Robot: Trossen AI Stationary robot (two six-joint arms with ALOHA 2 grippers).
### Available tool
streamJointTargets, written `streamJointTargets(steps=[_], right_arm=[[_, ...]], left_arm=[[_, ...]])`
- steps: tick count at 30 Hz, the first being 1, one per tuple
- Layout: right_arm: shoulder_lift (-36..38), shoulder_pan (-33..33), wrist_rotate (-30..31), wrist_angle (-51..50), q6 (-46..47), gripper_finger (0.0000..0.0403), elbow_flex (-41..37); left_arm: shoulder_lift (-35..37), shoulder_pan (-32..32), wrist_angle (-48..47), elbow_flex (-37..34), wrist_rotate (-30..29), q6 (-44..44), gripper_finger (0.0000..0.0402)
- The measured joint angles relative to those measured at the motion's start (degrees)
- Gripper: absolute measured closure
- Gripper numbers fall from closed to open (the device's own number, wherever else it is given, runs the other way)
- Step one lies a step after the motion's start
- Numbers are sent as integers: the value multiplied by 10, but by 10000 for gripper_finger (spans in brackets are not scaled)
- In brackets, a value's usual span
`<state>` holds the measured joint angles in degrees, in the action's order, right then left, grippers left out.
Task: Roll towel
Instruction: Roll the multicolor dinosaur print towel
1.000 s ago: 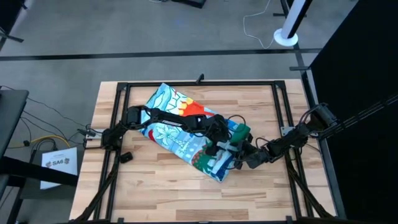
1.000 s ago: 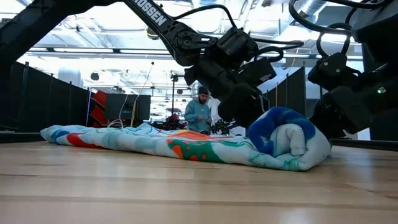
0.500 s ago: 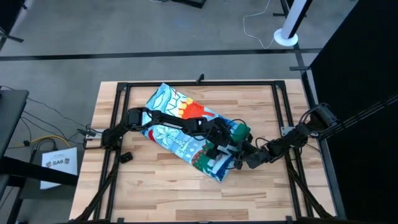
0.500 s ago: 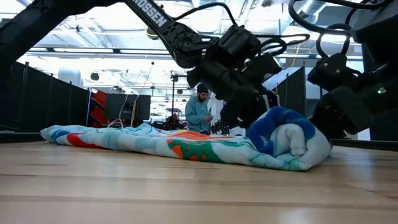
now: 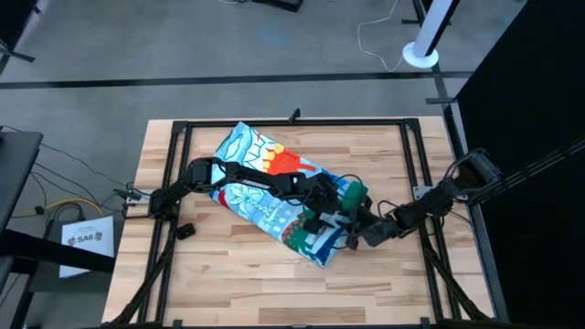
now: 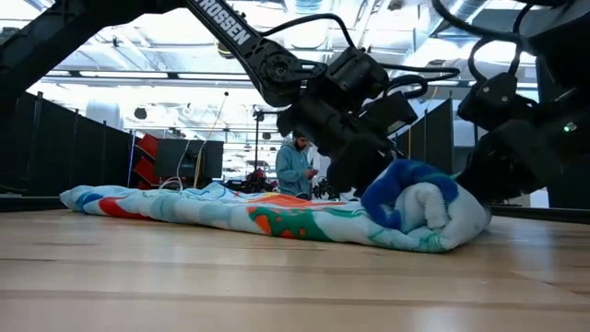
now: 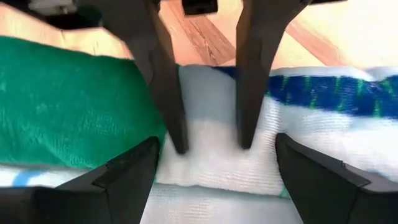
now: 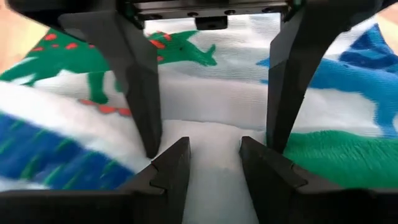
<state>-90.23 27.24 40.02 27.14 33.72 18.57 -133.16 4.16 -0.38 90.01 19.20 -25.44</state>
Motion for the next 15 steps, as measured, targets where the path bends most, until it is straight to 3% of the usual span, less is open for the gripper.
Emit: streamJointTargets(steps=[7,11,15], right_arm=[[111,9,-31,-104,4,270,-1],[176,31,-56,-208,56,270,0],[187,57,-78,-319,128,270,8]], left_arm=[[-1,7,-40,0,-2,42,95],[-17,14,-33,0,2,73,95],[-35,18,-6,0,4,98,95]])
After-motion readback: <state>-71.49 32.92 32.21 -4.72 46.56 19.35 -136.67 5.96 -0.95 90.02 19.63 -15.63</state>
